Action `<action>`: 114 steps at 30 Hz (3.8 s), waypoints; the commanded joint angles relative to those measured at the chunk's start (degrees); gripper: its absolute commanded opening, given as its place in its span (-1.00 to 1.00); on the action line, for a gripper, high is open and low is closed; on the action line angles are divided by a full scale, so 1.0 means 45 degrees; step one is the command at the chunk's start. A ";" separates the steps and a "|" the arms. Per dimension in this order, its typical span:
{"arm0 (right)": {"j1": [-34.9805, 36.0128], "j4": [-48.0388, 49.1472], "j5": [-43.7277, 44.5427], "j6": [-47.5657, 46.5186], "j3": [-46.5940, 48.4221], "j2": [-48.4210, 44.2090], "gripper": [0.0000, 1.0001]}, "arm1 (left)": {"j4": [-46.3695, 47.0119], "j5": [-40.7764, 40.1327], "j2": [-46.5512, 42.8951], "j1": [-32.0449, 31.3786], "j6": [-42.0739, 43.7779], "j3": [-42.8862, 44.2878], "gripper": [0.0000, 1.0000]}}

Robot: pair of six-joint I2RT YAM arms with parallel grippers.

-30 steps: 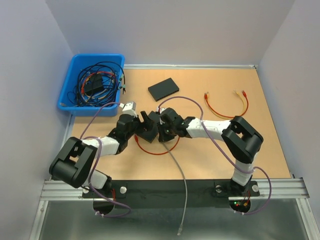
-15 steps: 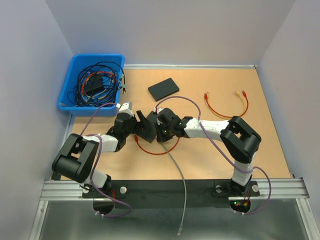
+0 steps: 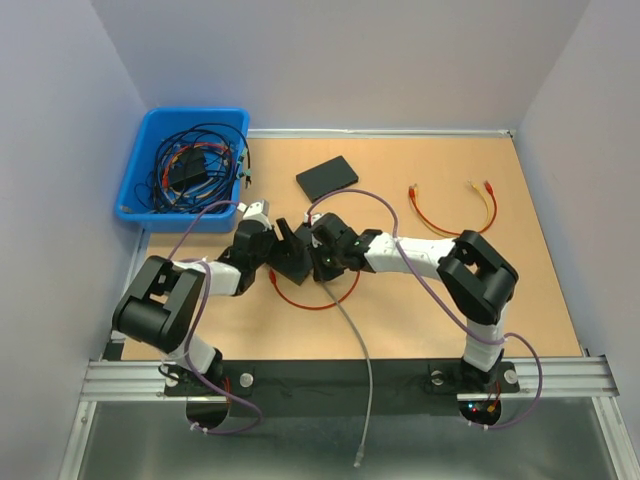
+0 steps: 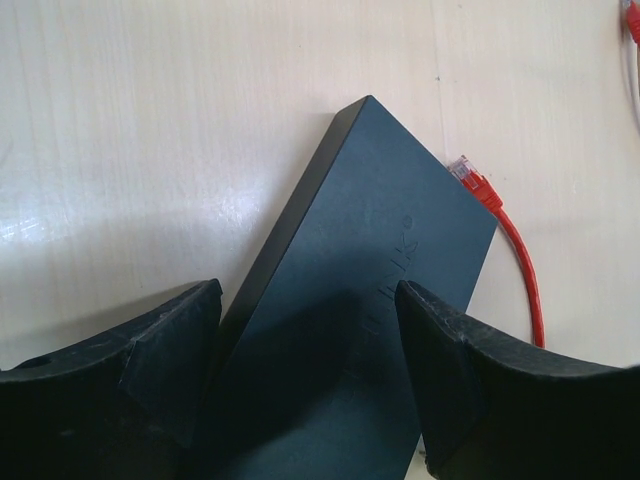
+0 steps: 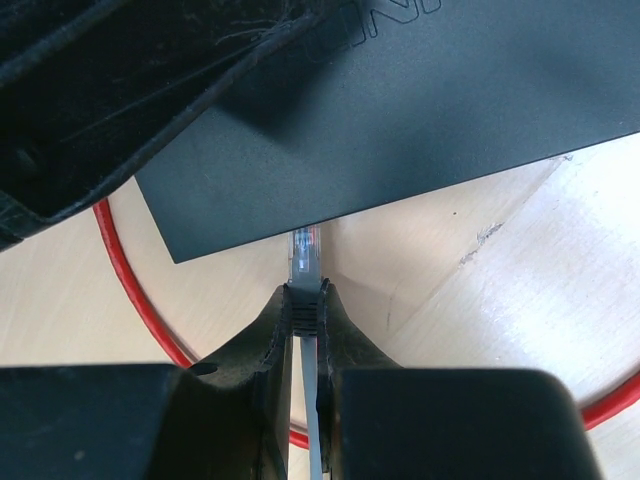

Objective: Insert the plug into the switch port

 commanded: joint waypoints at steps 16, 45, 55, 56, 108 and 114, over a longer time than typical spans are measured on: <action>0.0619 -0.0082 0.0326 0.0026 0.1298 0.0222 -0.99 | -0.1139 0.0132 0.0906 0.0019 0.0059 0.0772 0.57; 0.0658 0.0541 0.2006 -0.2004 0.1456 0.0593 -0.99 | -0.2057 0.0795 0.1726 0.0019 -0.0020 0.1201 0.46; 0.0678 0.1752 0.2415 -0.2239 0.0870 0.0554 -0.99 | -0.2331 0.1303 0.2176 0.0019 -0.0078 0.1339 0.46; 0.0678 0.1830 0.2474 -0.2239 0.0850 0.0554 -0.99 | -0.2350 0.1362 0.2196 0.0019 -0.0078 0.1339 0.46; -0.0982 0.5229 -0.1858 0.0515 0.0146 0.0182 -0.99 | -0.2663 0.1968 0.3231 0.0019 -0.0273 0.1632 0.45; -0.0982 0.5210 -0.2582 0.0222 0.0284 0.0183 -0.99 | -0.2702 0.2162 0.3542 0.0019 -0.0156 0.1826 0.45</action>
